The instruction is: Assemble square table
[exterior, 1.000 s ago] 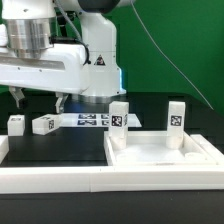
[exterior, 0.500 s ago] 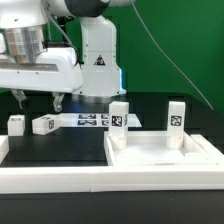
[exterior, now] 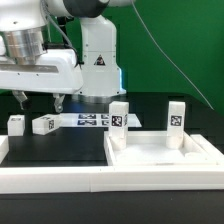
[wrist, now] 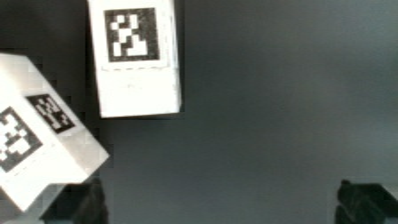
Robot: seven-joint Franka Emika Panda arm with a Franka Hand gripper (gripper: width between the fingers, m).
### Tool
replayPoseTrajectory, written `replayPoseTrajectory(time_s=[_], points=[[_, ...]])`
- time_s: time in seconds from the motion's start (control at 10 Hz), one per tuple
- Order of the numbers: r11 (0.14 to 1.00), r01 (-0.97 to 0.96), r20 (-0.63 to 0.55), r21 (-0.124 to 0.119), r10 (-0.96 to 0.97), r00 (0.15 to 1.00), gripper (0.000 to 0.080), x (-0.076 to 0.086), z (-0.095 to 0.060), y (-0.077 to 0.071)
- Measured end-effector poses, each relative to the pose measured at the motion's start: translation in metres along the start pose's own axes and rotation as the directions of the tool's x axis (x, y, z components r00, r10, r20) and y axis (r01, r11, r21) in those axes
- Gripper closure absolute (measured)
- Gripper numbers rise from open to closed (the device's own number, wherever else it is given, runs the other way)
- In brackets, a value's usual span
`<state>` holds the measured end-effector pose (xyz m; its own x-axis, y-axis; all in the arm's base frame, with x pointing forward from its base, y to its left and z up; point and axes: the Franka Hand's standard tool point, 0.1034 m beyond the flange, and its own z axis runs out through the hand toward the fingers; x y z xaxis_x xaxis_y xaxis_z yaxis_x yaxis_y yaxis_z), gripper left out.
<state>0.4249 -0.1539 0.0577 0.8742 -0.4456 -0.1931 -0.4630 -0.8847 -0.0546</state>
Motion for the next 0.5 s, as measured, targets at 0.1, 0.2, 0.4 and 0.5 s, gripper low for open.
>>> replayPoseTrajectory(time_s=[0.1,0.2,0.4,0.5], points=[[0.999,0.029,0.085,0.028,-0.032,0.996,0.0151,-0.0092,0.0011,0.0003],[0.998,0.046,0.15,0.05,-0.053,0.987,0.0151,-0.0119,0.0025,0.0021],[0.997,0.037,0.266,0.072,-0.055,0.962,0.0151,-0.0156,0.0052,-0.0006],[0.997,0.033,0.293,0.075,-0.053,0.955,0.0151,-0.0125,0.0066,-0.0006]])
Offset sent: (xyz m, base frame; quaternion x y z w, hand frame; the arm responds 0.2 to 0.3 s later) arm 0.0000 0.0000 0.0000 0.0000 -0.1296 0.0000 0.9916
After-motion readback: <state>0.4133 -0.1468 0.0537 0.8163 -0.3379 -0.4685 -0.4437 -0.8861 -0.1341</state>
